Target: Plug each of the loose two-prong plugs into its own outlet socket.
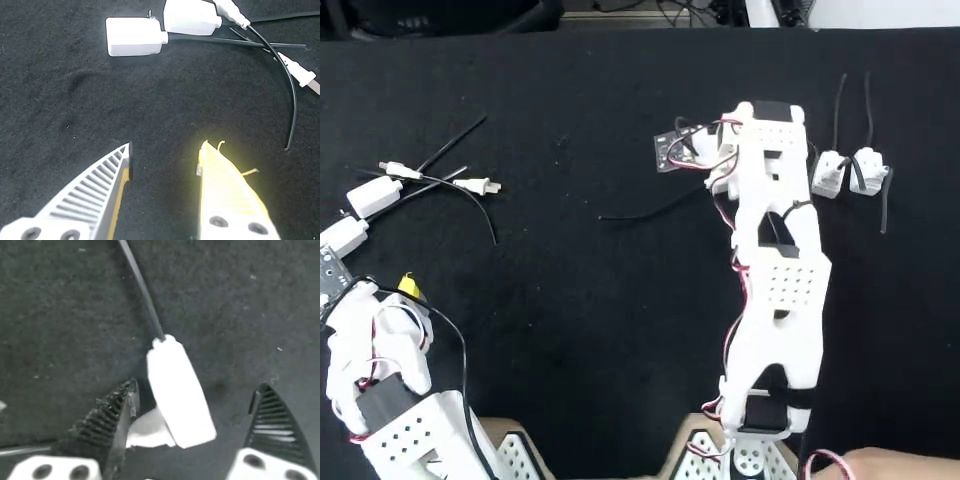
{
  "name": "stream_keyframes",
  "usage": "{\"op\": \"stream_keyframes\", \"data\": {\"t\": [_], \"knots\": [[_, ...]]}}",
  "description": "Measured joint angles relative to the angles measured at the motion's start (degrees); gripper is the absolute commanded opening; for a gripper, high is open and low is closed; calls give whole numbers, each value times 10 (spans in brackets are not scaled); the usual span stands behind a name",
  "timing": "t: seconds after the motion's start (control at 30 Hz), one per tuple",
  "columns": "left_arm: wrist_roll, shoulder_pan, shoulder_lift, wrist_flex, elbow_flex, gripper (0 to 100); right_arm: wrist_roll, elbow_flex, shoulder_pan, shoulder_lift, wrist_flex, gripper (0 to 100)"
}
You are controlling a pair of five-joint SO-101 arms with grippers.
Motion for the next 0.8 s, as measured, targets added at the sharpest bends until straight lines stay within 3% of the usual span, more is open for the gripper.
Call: {"op": "stream_keyframes", "data": {"t": [0.13, 0.27, 0.5, 0.63, 0.8], "knots": [[0, 0, 0, 0, 0, 224, 0, -33, 0, 26, 0, 5], [0, 0, 0, 0, 0, 224, -3, -51, 0, 53, -3, 8], [0, 0, 0, 0, 0, 224, -79, -118, 2, 59, 29, 10], [0, 0, 0, 0, 0, 224, -222, -200, 1, 59, 101, 11], [0, 0, 0, 0, 0, 224, -501, -272, 21, 58, 142, 11]]}}
